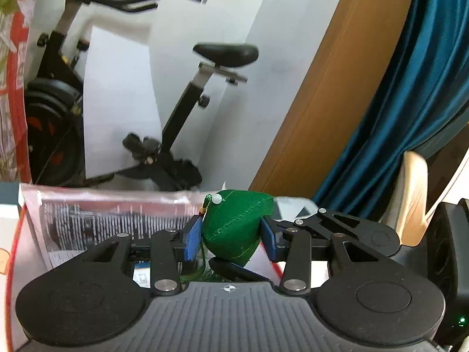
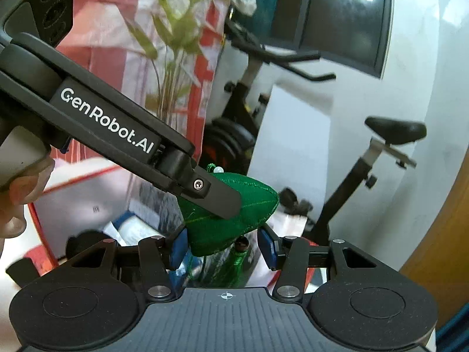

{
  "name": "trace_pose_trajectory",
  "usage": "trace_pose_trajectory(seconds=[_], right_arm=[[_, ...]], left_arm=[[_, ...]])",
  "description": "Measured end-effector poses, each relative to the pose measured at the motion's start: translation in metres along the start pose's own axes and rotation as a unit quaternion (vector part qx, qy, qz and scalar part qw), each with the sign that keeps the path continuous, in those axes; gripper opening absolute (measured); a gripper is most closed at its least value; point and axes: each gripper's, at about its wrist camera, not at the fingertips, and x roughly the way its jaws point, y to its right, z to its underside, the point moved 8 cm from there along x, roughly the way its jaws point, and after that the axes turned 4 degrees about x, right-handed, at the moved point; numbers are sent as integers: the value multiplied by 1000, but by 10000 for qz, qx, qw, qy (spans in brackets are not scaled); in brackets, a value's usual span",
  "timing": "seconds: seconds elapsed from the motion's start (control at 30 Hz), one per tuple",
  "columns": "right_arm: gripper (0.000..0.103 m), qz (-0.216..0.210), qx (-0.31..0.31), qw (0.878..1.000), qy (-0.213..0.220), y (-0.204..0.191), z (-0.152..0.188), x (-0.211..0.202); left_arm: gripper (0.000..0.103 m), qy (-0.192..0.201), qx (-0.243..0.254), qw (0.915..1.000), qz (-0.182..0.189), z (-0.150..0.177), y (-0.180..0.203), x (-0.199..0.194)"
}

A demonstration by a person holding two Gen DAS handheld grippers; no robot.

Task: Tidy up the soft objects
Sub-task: 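Lower the green pouch into the red box and open both grippers, then move both grippers down to the black glove with white dotted fingers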

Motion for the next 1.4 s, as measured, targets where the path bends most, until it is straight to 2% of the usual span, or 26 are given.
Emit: trace_pose_trajectory(seconds=[0.17,0.3,0.43,0.83,0.97,1.07,1.1,1.13,1.2,1.23,1.27,1.4], right_arm=[[47,55,289,9992,-253,11,17,14],[47,13,618,9975,-342,21,27,17],[47,47,626,9971,-435,22,34,18],[48,299,828,9945,-573,11,43,2],[62,428,1084,9922,-447,9,41,-10],[92,440,1237,9910,-246,5,36,-24],[99,460,1256,9909,-148,3,33,-29],[101,479,1286,9905,-68,0,31,-35],[102,505,1342,9897,46,-6,28,-45],[103,498,1346,9896,97,-9,27,-50],[103,469,1368,9893,169,-13,25,-56],[103,464,1476,9874,333,-21,21,-73]], left_arm=[[46,-192,-182,9996,9,14,-11,21],[44,-281,-72,9995,-120,19,-16,28],[44,-275,-48,9993,-233,21,-20,31],[44,-55,429,9953,-868,25,-24,1],[45,42,535,9920,-1142,28,-29,-17],[47,222,569,9894,-1314,28,-33,-36],[55,268,629,9882,-1368,28,-33,-43],[61,318,690,9865,-1452,29,-33,-50],[91,442,776,9824,-1639,29,-33,-65],[97,515,776,9802,-1749,30,-34,-73],[102,573,746,9785,-1837,30,-35,-81],[103,730,600,9763,-1949,30,-36,-107]])
